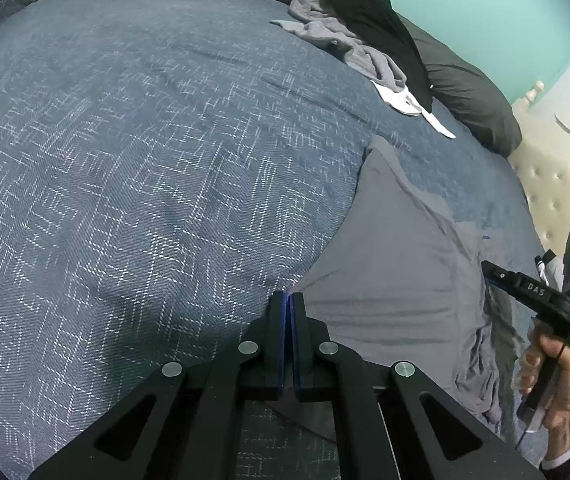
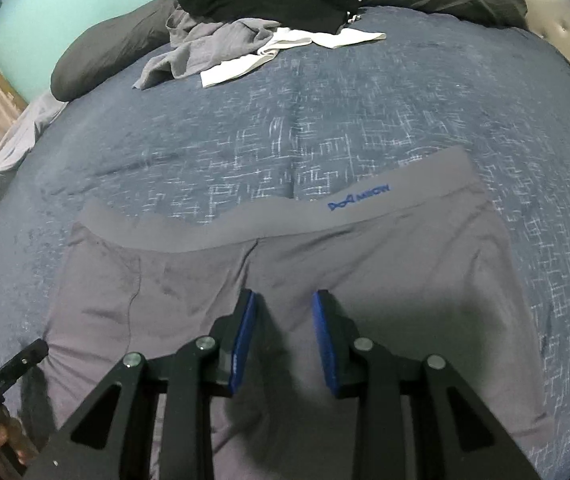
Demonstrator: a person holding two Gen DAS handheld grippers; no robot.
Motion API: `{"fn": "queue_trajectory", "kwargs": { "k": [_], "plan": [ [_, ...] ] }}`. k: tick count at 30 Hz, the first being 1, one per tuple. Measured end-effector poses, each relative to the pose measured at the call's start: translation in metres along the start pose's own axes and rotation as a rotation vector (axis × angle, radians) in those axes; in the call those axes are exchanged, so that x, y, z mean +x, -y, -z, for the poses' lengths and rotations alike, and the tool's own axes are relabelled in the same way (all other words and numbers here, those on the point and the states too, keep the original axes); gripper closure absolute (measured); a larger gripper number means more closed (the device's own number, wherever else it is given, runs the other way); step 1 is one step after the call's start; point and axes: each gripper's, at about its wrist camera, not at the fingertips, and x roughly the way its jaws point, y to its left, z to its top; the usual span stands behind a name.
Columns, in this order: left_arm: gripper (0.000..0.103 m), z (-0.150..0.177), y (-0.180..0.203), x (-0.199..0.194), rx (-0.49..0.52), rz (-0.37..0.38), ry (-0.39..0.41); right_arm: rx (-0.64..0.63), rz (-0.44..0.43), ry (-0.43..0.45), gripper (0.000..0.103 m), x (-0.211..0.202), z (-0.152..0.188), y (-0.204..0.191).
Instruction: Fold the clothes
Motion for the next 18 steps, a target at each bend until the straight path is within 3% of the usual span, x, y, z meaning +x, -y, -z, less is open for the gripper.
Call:
{"fn": "queue_trajectory", "kwargs": {
  "k": [3,8,18],
  "plan": [
    [0.101,0.001,0.001,0.0,0.002,0.0,0.0,-0.018,-0.006,0.005,0.092,0.001,0.004,0.002],
    [0.101,0.001,0.001,0.0,-0.001,0.002,-0.001,0.023,-0.021,0.029,0.102,-0.005,0.004,0.009],
    [0.101,0.003,0.003,0.001,-0.005,0.002,-0.001,0.092,-0.07,0.033,0.101,-0.014,0.001,0.017]
  ]
}}
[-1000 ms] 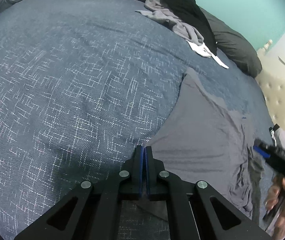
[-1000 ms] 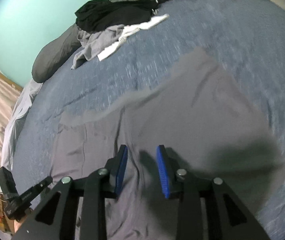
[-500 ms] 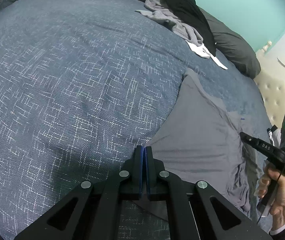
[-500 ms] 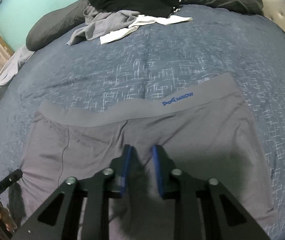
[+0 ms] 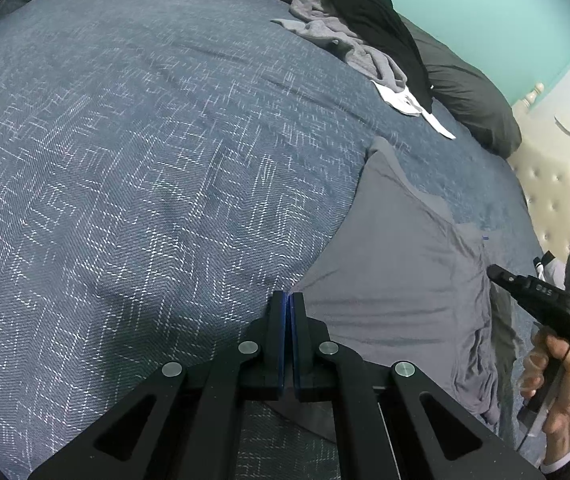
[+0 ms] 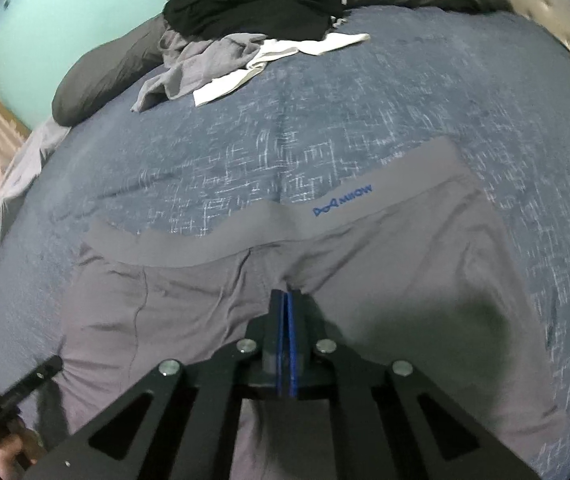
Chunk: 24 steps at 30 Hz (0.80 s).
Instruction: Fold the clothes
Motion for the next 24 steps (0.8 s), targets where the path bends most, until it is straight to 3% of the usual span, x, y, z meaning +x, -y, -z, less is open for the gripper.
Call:
{"fn": "queue_trajectory", "kwargs": {
  "k": [8,14,17,20,24],
  "plan": [
    [0.101,0.002,0.002,0.0,-0.001,0.002,0.001,-0.036,-0.048,-0.048,0.1,-0.01,0.024,-0.012],
    [0.101,0.0,0.003,0.001,-0.002,0.002,0.0,-0.061,0.021,-0.069,0.099,-0.005,0.03,-0.01],
    [0.101,0.0,0.003,0.001,-0.002,0.002,-0.001,-0.049,-0.006,-0.039,0.099,-0.015,0.028,-0.01],
    [0.101,-0.001,0.002,0.0,-0.004,0.004,-0.001,-0.104,-0.047,-0.068,0.099,-0.012,0.032,-0.027],
    [0.101,-0.001,0.001,0.0,-0.005,0.005,-0.001,-0.13,-0.013,-0.111,0.099,0.0,0.036,-0.033]
  ]
}}
